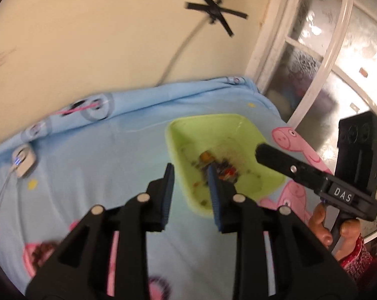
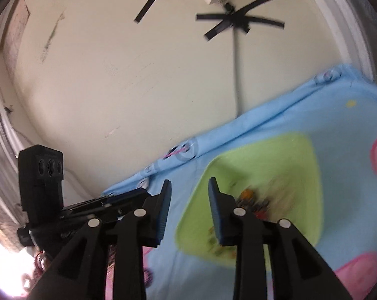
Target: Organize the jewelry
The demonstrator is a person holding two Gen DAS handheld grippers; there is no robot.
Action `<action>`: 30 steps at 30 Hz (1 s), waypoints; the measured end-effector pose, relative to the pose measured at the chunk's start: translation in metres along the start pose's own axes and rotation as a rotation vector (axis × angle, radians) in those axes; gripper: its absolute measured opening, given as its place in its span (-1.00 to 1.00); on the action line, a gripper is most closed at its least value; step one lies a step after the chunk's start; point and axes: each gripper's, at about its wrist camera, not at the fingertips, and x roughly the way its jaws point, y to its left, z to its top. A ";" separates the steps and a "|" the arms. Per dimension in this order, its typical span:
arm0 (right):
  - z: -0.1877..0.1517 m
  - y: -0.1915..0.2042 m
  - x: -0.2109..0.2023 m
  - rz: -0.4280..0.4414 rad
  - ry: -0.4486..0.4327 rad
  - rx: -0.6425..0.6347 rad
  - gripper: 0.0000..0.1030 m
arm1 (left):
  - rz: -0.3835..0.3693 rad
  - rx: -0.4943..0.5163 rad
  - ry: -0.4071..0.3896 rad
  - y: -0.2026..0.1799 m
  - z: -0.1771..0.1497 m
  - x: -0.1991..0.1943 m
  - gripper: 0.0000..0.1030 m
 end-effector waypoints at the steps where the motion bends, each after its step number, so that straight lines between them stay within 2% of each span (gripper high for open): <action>1: -0.007 0.008 0.002 0.016 0.017 -0.016 -0.88 | 0.016 -0.018 -0.013 0.012 -0.009 -0.012 -0.50; 7: -0.055 0.055 0.037 0.080 0.196 -0.167 -0.88 | 0.136 -0.174 -0.037 0.086 -0.072 -0.067 -0.50; 10: -0.068 0.073 0.061 0.071 0.287 -0.223 -0.89 | 0.158 -0.219 -0.031 0.102 -0.105 -0.082 -0.50; 15: -0.080 0.105 0.105 0.058 0.403 -0.323 -0.89 | 0.165 -0.198 0.019 0.091 -0.151 -0.083 -0.50; 17: -0.087 0.115 0.120 0.056 0.430 -0.361 -0.89 | 0.144 -0.177 0.037 0.079 -0.165 -0.079 -0.50; 22: -0.100 0.122 0.168 -0.014 0.506 -0.465 -0.90 | 0.113 -0.084 0.051 0.047 -0.172 -0.070 -0.49; 23: -0.103 0.119 0.172 -0.024 0.516 -0.467 -1.00 | 0.114 -0.068 0.051 0.043 -0.170 -0.068 -0.50; 24: -0.101 0.113 0.175 -0.007 0.531 -0.426 -1.00 | 0.108 -0.053 0.050 0.038 -0.168 -0.065 -0.50; 28: -0.088 0.087 0.167 0.003 0.491 -0.295 -1.00 | 0.100 0.002 0.056 0.023 -0.160 -0.051 -0.50; 30: -0.084 0.071 0.165 0.039 0.496 -0.210 -1.00 | 0.106 0.016 0.074 0.020 -0.158 -0.041 -0.50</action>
